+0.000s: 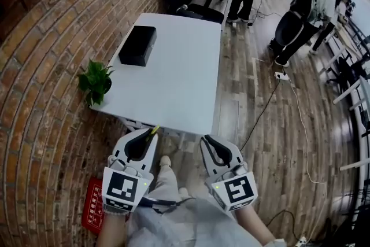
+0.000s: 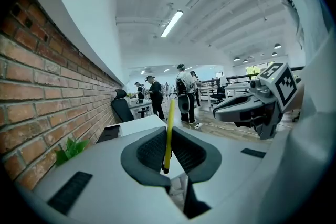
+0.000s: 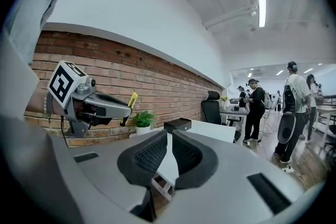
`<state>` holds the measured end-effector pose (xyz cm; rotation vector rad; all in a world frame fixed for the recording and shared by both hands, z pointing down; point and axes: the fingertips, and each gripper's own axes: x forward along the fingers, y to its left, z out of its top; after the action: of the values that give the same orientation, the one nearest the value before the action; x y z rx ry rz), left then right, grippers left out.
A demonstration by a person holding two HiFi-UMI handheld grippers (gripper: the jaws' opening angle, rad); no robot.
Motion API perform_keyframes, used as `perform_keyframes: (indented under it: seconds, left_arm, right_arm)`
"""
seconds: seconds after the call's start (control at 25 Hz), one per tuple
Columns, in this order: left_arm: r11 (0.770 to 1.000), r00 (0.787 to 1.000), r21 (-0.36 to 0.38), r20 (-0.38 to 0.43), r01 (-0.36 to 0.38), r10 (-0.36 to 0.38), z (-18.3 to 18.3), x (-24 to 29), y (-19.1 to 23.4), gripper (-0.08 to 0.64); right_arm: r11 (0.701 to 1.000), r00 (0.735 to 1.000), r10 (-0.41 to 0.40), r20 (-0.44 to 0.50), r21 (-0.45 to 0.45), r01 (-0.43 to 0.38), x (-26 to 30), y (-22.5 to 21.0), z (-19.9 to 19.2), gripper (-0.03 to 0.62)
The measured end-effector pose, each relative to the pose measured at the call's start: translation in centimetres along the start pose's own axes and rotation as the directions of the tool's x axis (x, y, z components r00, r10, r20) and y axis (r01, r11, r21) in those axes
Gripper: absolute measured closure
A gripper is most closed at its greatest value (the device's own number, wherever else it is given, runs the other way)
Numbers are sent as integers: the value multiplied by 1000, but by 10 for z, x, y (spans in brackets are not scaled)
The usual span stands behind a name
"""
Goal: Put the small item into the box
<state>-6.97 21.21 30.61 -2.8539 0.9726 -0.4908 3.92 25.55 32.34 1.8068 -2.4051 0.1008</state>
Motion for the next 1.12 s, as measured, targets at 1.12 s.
perform_keyframes:
  seconds: [1.12]
  left_arm:
    - [995,995,-36,37,92,-91,9,118,157,515]
  right_arm:
    - [999,998,-33,-54,-36,31,195,-35,35,534]
